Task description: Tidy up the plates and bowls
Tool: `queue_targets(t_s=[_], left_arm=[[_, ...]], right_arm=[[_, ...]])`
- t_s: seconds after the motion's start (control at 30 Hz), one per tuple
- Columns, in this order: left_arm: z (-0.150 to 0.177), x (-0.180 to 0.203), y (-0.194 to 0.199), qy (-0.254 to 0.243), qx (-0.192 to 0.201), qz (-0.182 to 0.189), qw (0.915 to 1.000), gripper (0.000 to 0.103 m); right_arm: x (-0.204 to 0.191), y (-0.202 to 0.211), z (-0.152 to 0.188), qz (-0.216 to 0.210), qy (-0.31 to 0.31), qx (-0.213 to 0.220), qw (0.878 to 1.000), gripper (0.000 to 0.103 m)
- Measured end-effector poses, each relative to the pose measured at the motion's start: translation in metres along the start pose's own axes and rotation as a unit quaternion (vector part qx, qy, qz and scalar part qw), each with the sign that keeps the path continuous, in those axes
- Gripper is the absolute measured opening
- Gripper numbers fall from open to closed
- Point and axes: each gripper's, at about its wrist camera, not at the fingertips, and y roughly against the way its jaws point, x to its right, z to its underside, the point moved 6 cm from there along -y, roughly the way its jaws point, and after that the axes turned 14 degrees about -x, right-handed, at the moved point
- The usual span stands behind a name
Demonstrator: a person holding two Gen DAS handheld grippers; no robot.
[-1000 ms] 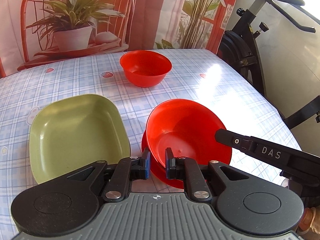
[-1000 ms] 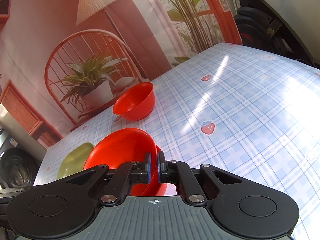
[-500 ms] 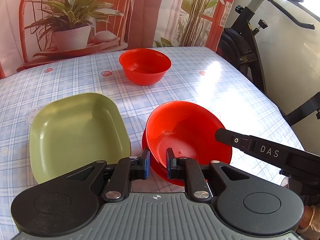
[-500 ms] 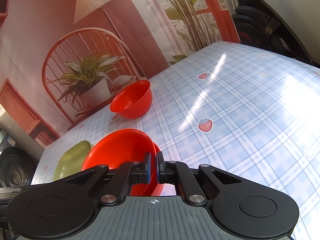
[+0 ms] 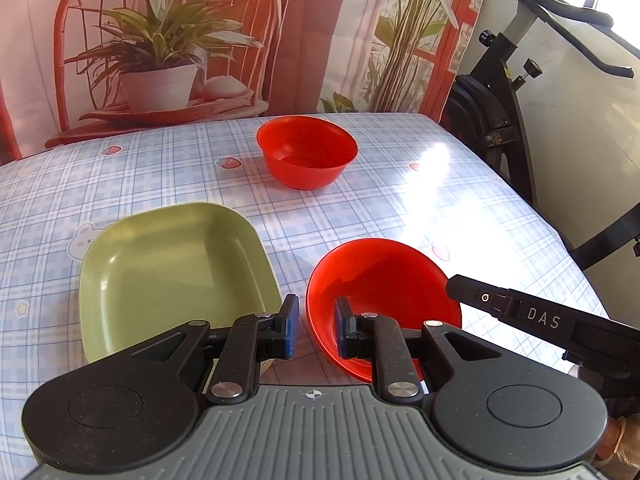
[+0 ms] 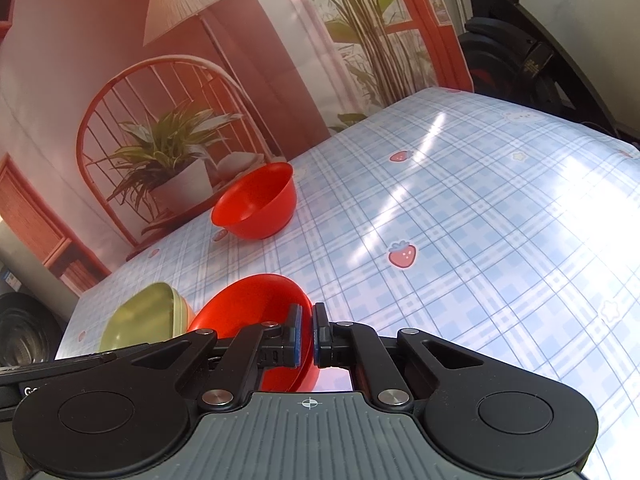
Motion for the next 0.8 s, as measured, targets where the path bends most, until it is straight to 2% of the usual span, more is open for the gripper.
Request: queue_targets(t_s=[0.47,0.63,0.8], left_arm=[[-0.045,-0.036,0.039,0.016,0.079,-0.007,0.9967,0.020],[-0.059,-0.042,0.033,0.019,0.084,-0.004,0.9963,0.020],[-0.075,-0.043,0.009,0.021,0.074,0.002,0.9971,0.020]], right_arm=[[-0.021,0.020,-0.061,0.024,0.086,0.068,0.994,0.008],[-0.028,0.010,-0.086,0.026,0.124,0.067,0.990,0.012],[-0.033,-0.018,-0.108,0.028,0.163,0.047,0.985,0.017]])
